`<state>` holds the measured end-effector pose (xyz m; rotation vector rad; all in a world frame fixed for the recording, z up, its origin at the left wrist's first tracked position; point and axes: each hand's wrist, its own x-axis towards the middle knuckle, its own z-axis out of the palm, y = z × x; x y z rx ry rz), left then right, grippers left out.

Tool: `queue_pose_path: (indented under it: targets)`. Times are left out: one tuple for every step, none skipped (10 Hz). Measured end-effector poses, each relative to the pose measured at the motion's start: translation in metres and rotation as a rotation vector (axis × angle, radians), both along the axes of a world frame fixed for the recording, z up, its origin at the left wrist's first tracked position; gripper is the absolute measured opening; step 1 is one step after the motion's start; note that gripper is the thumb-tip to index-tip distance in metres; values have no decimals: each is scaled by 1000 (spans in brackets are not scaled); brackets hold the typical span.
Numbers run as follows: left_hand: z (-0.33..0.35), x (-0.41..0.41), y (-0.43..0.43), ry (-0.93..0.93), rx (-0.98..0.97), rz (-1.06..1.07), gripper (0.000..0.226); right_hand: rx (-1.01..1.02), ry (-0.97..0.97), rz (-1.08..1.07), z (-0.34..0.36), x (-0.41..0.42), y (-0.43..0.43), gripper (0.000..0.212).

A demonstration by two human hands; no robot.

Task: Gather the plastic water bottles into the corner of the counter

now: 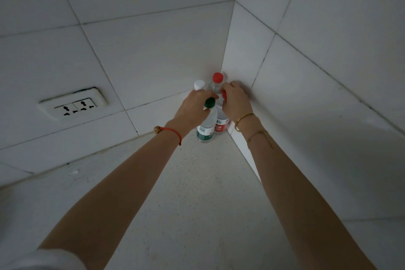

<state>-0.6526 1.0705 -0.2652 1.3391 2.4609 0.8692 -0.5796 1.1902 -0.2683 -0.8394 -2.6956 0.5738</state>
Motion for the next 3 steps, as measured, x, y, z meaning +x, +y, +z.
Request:
queue_pose_path:
  targets:
    - [-2, 2, -4, -69, 28, 33, 46, -36, -6, -35, 1, 6, -5, 40]
    - [-3, 4, -10, -85, 65, 63, 49, -28, 19, -52, 4, 15, -9, 53]
    - [-1, 4, -17, -131, 99, 91, 53, 32, 11, -79, 14, 23, -12, 56]
